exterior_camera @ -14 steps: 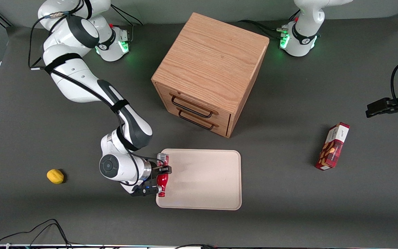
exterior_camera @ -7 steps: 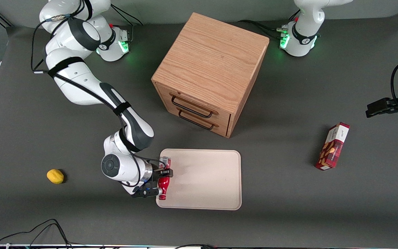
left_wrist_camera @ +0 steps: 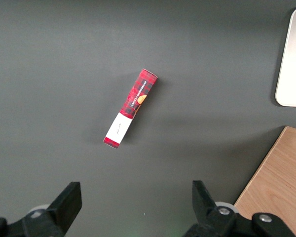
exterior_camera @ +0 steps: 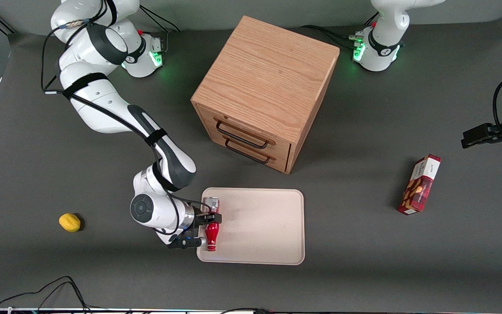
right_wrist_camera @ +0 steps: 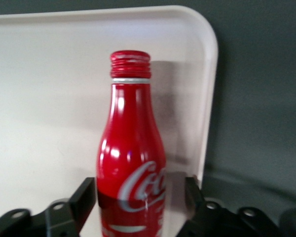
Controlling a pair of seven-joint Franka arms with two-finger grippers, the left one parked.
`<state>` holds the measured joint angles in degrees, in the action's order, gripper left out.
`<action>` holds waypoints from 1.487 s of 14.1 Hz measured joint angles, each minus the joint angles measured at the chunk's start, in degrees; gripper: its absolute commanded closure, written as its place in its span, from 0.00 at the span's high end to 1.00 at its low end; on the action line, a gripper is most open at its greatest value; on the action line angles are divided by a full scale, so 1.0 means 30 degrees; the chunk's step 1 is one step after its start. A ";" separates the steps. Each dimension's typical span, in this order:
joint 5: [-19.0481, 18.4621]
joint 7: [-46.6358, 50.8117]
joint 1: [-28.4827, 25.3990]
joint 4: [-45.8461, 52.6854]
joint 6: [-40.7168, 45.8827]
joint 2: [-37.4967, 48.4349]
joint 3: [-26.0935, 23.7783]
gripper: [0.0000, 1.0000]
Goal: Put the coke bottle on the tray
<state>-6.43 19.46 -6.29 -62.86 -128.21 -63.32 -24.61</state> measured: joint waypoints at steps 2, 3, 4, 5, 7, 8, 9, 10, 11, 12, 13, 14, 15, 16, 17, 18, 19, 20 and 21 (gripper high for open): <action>-0.0001 0.0051 -0.0047 0.0000 -0.0003 0.0000 -0.0026 1.00; -0.0001 0.0065 -0.0057 -0.0001 -0.0002 -0.0003 -0.0024 1.00; -0.0001 0.0073 -0.0056 -0.0001 -0.0002 -0.0009 -0.0017 1.00; -0.0001 0.0083 -0.0056 -0.0001 -0.0003 -0.0015 -0.0007 1.00; -0.0001 0.0094 -0.0056 0.0001 -0.0003 -0.0015 -0.0007 1.00; -0.0001 0.0098 -0.0056 0.0011 -0.0011 -0.0016 -0.0013 1.00; -0.0001 0.0100 -0.0056 0.0051 -0.0028 -0.0015 -0.0032 1.00; -0.0001 0.0102 -0.0058 0.0187 -0.0069 -0.0005 -0.0091 1.00; -0.0001 0.0103 -0.0060 0.0397 -0.0134 0.0068 -0.0184 1.00; -0.0002 0.0103 -0.0063 0.0674 -0.0216 0.0275 -0.0246 1.00; -0.0004 0.0103 -0.0044 0.0925 -0.0224 0.0722 -0.0263 1.00; -0.0008 0.0103 -0.0008 0.1130 -0.0148 0.1403 -0.0262 1.00; -0.0011 0.0114 0.0071 0.1264 0.0268 0.2281 -0.0250 1.00; -0.0017 0.0134 0.0269 0.1262 0.0955 0.3281 -0.0223 1.00; -0.0030 0.0134 0.0607 0.1225 0.1885 0.4318 -0.0177 1.00; -0.0048 0.0133 0.1074 0.1195 0.3123 0.5353 -0.0146 1.00; -0.0051 0.0123 0.1576 0.1188 0.4683 0.6400 -0.0099 1.00; -0.0051 0.0120 0.1958 0.1179 0.6503 0.7490 0.0092 1.00; -0.0050 0.0120 0.2157 0.1176 0.8387 0.8578 0.0540 1.00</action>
<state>-6.59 19.82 0.18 -59.33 -103.05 -37.59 -22.99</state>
